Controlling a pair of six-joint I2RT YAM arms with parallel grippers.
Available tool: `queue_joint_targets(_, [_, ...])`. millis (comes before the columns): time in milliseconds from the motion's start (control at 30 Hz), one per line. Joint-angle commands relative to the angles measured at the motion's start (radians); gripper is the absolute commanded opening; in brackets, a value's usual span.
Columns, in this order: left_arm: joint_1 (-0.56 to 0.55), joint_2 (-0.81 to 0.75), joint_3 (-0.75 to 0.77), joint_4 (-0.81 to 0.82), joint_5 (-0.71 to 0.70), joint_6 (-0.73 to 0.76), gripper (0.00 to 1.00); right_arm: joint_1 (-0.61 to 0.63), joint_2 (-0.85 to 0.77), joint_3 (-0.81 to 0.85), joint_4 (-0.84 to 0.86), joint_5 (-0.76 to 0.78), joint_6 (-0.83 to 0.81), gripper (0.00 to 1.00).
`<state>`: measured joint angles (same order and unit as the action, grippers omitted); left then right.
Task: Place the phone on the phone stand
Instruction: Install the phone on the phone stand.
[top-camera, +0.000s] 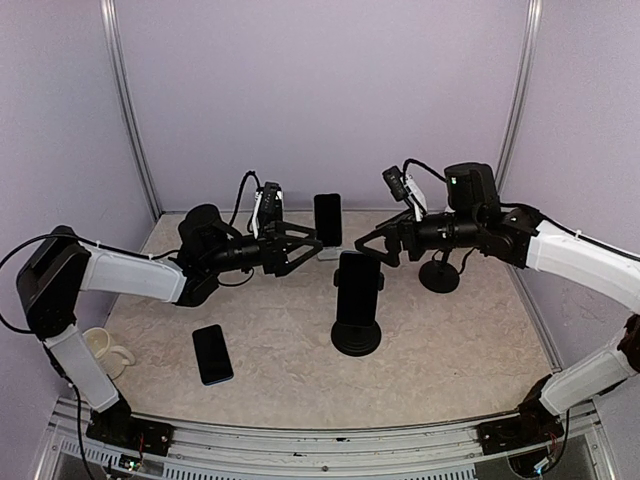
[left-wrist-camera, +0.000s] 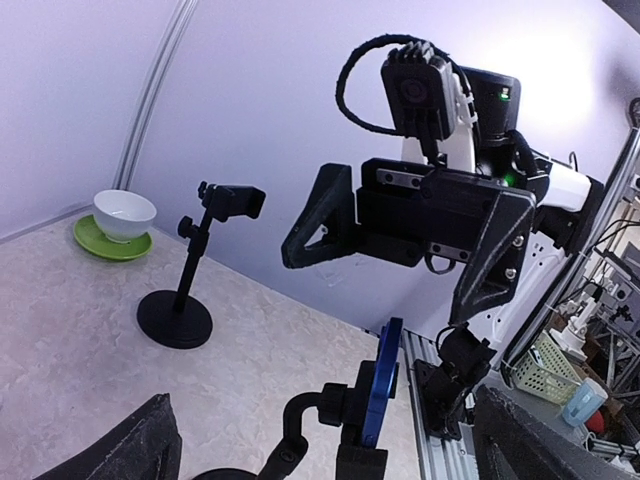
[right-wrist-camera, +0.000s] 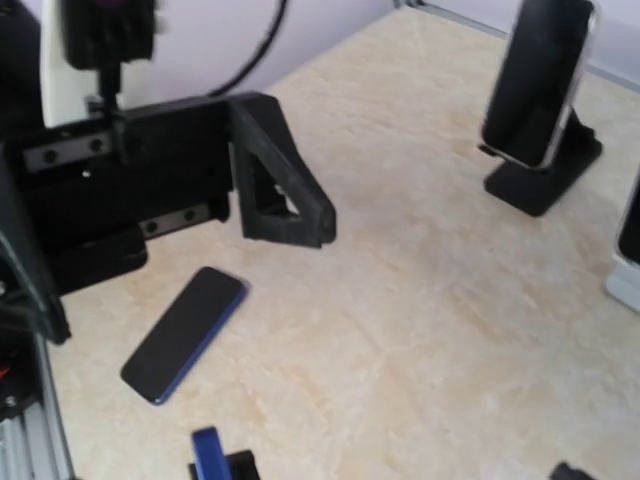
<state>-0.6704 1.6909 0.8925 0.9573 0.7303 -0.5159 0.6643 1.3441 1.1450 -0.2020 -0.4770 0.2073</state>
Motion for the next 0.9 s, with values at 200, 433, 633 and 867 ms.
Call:
queue_joint_targets(200, [-0.029,-0.064,-0.056,-0.072,-0.095,0.073,0.99,0.098,-0.064,-0.069,-0.068,0.235,0.057,0.99])
queue_joint_targets(433, [-0.029,-0.079,-0.080,-0.066,-0.115,0.076,0.99,0.110,-0.123,-0.127,-0.067,0.187,0.084,0.89])
queue_joint_targets(633, [-0.029,-0.079,-0.087,-0.056,-0.116,0.068,0.99,0.110,-0.165,-0.204,-0.026,0.092,0.070,0.85])
queue_joint_targets(867, [-0.030,-0.078,-0.096,-0.039,-0.115,0.059,0.99,0.109,-0.168,-0.237,0.002,0.061,0.057,0.70])
